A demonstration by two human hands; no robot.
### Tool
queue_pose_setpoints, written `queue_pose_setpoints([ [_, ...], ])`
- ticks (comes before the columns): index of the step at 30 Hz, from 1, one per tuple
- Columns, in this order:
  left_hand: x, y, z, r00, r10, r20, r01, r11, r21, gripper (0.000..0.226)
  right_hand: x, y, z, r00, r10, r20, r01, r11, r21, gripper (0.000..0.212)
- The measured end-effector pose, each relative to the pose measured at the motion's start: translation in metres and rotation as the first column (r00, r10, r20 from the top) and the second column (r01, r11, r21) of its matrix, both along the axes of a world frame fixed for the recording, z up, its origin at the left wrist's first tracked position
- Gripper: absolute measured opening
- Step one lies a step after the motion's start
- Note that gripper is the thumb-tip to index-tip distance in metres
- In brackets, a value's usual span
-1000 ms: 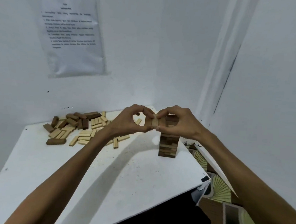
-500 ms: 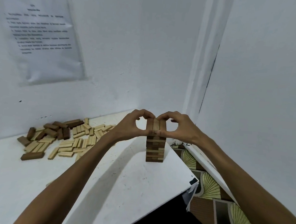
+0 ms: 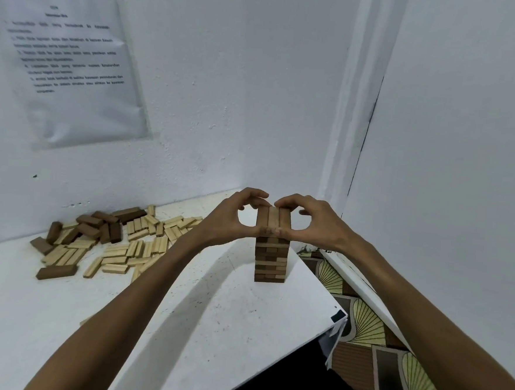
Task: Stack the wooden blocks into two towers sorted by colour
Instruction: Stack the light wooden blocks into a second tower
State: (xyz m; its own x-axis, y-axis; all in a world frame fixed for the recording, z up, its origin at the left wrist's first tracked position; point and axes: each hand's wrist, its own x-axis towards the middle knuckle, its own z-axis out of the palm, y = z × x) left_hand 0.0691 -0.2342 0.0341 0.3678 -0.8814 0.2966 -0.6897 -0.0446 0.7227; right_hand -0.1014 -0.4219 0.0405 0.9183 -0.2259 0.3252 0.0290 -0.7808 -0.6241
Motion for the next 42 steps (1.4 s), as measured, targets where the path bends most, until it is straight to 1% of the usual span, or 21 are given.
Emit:
queue_pose_setpoints([
  [8, 0.004, -0.004, -0.002, 1.000, 0.001, 0.004, -0.001, 1.000, 0.021, 0.069, -0.001, -0.002, -0.001, 1.000, 0.005, -0.011, -0.005, 1.000, 0.015, 0.061],
  [11, 0.004, -0.004, -0.004, 1.000, -0.005, 0.002, 0.005, 1.000, 0.023, 0.068, 0.000, -0.003, -0.001, 1.000, 0.017, -0.022, -0.016, 0.999, 0.039, 0.058],
  [14, 0.003, -0.004, -0.005, 1.000, -0.004, -0.005, 0.005, 1.000, 0.025, 0.071, 0.000, -0.004, -0.003, 0.999, 0.031, -0.023, -0.029, 0.998, 0.059, 0.057],
  [18, 0.003, -0.003, -0.006, 1.000, -0.004, -0.018, 0.005, 0.999, 0.047, 0.076, 0.000, -0.007, -0.005, 0.997, 0.038, -0.060, -0.034, 0.997, 0.069, 0.075],
  [20, 0.004, -0.003, -0.009, 0.999, 0.004, -0.032, -0.002, 0.998, 0.060, 0.079, -0.001, -0.010, -0.008, 0.995, 0.037, -0.090, -0.031, 0.997, 0.071, 0.080],
  [23, 0.005, -0.001, -0.014, 0.999, 0.018, -0.041, -0.015, 0.998, 0.064, 0.083, -0.002, -0.015, -0.011, 0.994, 0.029, -0.107, -0.020, 0.996, 0.088, 0.079],
  [28, 0.007, -0.001, -0.019, 0.999, 0.029, -0.036, -0.027, 0.998, 0.054, 0.077, -0.003, -0.017, -0.014, 0.994, 0.016, -0.108, -0.005, 0.994, 0.107, 0.079],
  [34, 0.009, -0.001, -0.020, 0.998, 0.047, -0.033, -0.045, 0.997, 0.059, 0.077, -0.002, -0.017, -0.015, 0.994, 0.016, -0.104, -0.002, 0.991, 0.131, 0.078],
  [42, 0.010, -0.003, -0.020, 0.998, 0.042, -0.051, -0.039, 0.997, 0.063, 0.079, -0.003, -0.015, -0.014, 0.995, 0.011, -0.100, 0.001, 0.993, 0.120, 0.078],
])
